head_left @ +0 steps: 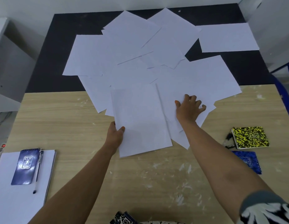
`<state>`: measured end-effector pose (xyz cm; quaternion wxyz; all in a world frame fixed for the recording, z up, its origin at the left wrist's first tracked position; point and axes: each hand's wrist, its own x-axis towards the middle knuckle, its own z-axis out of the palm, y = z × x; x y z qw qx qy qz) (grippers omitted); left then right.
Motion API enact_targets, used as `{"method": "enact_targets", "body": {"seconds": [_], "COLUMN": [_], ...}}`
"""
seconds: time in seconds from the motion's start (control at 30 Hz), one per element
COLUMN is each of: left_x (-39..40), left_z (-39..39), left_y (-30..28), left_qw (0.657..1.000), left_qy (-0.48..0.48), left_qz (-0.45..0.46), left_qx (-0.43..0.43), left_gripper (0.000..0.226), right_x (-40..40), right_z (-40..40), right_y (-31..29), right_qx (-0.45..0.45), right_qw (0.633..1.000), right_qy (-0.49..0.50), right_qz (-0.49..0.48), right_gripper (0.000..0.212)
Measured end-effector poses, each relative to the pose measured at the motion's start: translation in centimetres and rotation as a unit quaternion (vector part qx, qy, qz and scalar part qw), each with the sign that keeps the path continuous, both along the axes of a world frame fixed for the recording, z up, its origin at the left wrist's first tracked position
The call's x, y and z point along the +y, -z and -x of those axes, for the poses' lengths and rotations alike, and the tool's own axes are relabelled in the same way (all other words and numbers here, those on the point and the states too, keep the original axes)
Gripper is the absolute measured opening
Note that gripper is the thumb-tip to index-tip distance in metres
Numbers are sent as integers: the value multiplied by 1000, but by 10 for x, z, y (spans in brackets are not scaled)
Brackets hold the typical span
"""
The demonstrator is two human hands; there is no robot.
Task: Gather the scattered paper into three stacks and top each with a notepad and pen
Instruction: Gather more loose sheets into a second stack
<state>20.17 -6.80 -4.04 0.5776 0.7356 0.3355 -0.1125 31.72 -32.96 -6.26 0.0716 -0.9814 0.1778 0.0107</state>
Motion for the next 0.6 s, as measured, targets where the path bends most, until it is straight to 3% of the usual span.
{"method": "enact_targets", "body": {"seconds": [0.13, 0.33, 0.43, 0.6], "left_x": [0, 0, 0, 1], "left_z": [0, -2, -2, -2], "left_y": [1, 3, 4, 5], "left_qw": [1000, 1000, 1000, 1000], "left_qy": [3, 5, 5, 5], "left_qz": [0, -17, -14, -9], "left_qx": [-1, -8, -13, -15], "left_gripper": [36, 34, 33, 32], "right_x": [0, -5, -5, -8], "right_z": [-6, -22, -25, -26], "right_y": [1, 4, 6, 5], "right_qx": [-30, 10, 24, -27], "right_qw": [999, 997, 998, 1000], "right_qy": [24, 5, 2, -1], "right_qz": [-24, -81, -54, -8], "right_gripper": [36, 64, 60, 45]}}
